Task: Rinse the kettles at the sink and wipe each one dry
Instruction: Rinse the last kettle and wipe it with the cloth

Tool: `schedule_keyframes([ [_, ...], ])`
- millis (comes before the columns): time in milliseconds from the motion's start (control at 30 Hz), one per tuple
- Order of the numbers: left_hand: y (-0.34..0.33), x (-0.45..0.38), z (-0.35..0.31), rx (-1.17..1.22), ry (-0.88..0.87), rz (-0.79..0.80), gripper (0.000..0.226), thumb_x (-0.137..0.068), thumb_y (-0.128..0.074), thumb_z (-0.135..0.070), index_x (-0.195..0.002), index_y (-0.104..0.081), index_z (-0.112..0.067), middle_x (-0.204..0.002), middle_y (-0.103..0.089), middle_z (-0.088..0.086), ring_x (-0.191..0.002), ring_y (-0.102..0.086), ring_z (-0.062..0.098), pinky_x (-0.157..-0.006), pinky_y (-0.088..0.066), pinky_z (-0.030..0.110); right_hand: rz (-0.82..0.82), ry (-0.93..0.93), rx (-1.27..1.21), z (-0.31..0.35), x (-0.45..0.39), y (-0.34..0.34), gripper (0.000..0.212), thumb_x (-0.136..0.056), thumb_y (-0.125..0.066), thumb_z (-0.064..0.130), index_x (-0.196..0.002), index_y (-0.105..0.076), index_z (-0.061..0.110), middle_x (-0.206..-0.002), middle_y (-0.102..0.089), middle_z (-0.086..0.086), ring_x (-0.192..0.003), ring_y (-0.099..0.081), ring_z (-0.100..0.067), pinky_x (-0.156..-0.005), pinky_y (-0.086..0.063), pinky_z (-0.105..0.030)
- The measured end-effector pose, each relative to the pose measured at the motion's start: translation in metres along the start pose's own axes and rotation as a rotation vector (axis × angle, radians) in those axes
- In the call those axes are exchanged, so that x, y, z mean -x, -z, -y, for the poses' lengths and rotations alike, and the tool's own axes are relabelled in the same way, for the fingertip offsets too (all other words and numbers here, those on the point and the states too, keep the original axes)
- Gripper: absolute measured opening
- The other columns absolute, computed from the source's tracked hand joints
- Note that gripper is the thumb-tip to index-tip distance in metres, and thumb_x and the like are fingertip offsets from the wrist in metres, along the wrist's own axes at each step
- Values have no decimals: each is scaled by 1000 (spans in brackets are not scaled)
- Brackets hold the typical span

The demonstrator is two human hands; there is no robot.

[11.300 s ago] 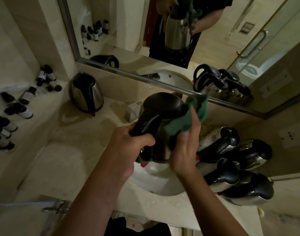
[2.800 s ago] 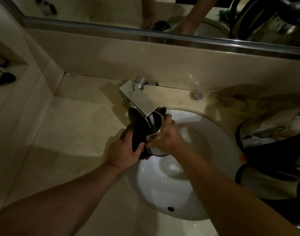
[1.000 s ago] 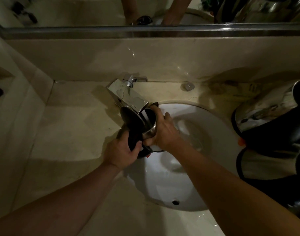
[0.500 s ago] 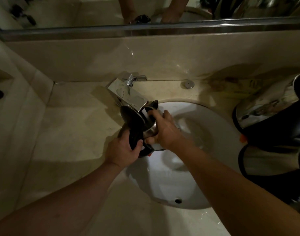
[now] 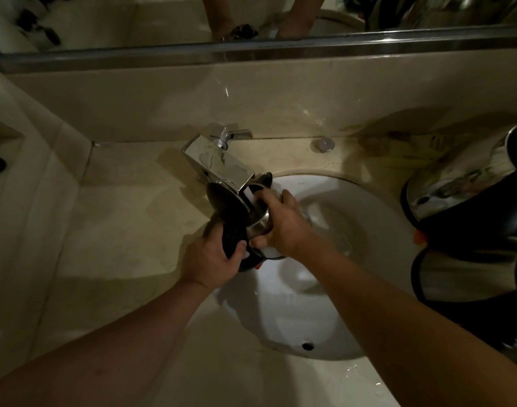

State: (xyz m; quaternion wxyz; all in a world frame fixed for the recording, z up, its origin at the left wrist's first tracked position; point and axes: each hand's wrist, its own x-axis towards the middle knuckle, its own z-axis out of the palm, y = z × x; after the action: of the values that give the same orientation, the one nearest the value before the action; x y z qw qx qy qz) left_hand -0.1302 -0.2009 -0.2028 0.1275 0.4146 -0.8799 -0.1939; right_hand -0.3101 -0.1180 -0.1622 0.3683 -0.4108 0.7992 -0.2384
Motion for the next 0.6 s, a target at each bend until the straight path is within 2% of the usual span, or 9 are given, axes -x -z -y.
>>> schedule_keyframes([
  [233,0,0,-1,2,-12,-17,70,-77,-53,-59,-126,-60,-10,-96,-72,15,-79,-69,42,-63,-55,38,5,-2,-21,-1,-2,-2,95,-65,-87,27,-144,-37,41,-141,-32,-10,-134,-33,-36,-110,-39,-50],
  [400,-1,0,0,1,0,-10,63,-76,-55,-58,-116,-62,-10,-88,-71,16,-74,-68,43,-59,-53,37,2,-8,-42,-3,-3,-4,100,-62,-88,24,-144,-35,43,-140,-32,-8,-133,-33,-35,-110,-40,-51],
  [600,-1,0,1,4,-6,-6,62,-76,-56,-57,-116,-63,-10,-85,-72,16,-75,-69,42,-61,-53,36,-26,-2,-54,-4,-6,-6,106,-57,-90,25,-140,-29,49,-139,-33,-8,-134,-35,-36,-109,-43,-53],
])
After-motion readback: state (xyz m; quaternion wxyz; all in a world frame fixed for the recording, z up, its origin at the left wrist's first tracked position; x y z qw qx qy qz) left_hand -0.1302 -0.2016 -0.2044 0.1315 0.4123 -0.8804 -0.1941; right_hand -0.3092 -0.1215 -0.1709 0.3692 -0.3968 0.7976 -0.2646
